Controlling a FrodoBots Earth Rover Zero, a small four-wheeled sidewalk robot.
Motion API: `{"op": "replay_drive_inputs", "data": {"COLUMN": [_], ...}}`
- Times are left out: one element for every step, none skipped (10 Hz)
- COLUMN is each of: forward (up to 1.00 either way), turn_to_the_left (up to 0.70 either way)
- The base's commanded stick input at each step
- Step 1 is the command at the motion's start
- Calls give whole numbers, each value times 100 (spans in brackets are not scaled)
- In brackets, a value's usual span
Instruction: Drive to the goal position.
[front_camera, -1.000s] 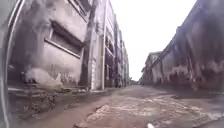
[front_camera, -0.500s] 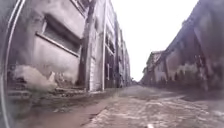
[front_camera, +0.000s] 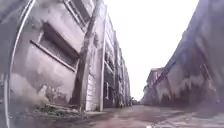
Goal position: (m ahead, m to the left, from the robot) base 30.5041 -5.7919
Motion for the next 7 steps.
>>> {"op": "replay_drive_inputs", "data": {"forward": [100,100,100,100,100,100,100], "turn_to_the_left": [-30,0,0,0,0,0,0]}}
